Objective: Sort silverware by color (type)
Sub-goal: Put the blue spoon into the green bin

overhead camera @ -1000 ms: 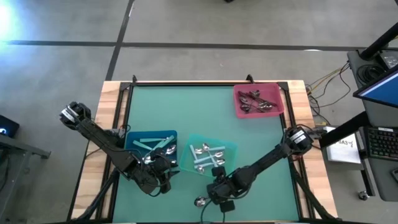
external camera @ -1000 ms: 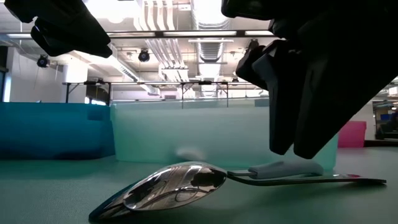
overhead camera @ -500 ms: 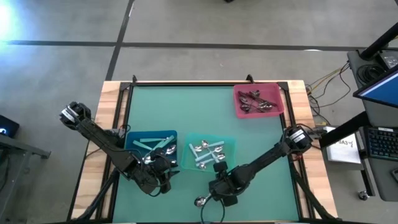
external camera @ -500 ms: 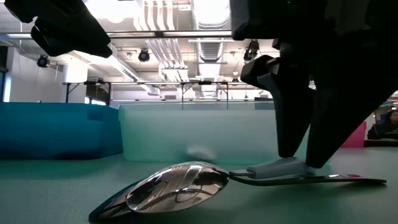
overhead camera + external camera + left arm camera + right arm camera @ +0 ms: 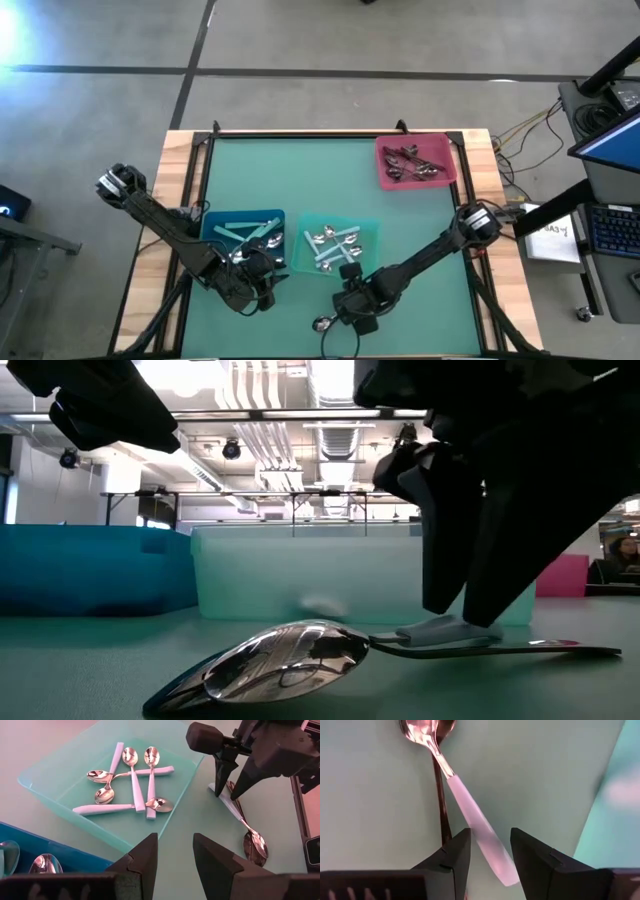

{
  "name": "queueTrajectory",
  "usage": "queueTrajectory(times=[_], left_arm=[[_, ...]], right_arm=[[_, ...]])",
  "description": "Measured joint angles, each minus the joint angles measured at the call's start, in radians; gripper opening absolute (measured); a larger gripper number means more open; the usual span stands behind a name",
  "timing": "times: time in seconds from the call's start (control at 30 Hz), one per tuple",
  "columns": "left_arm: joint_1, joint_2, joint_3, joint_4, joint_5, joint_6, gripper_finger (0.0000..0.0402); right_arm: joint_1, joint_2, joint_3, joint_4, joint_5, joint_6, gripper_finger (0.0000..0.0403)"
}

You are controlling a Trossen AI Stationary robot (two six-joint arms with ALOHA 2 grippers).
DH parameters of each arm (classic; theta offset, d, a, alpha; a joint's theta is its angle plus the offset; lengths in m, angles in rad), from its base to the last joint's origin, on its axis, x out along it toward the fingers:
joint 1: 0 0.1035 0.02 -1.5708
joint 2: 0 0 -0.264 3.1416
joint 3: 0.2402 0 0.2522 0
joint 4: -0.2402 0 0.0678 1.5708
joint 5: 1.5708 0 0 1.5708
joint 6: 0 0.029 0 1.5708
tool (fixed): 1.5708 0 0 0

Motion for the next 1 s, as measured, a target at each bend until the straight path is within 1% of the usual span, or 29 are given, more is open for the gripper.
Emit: queueTrajectory(times=[0.5, 0.6, 0.77, 1.0], left_arm=[[0.000, 0.000, 0.000, -0.010, 0.024, -0.003, 0.0109], [0.000, 0.000, 0.000, -0.011, 0.024, -0.003, 0.0109], [0.000, 0.000, 0.000, -0.015, 0.024, -0.003, 0.0109], [0.000, 0.000, 0.000, -0.014, 0.024, -0.003, 0.0109]], right_arm=[[0.000, 0.043, 0.000, 0.063, -0.026, 0.000, 0.0128], [0.000, 0.043, 0.000, 0.065, -0.030, 0.000, 0.0106], [0.000, 0.043, 0.000, 0.065, -0.038, -0.003, 0.0035], [0.000, 0.041, 0.000, 0.059, -0.037, -0.006, 0.0032]])
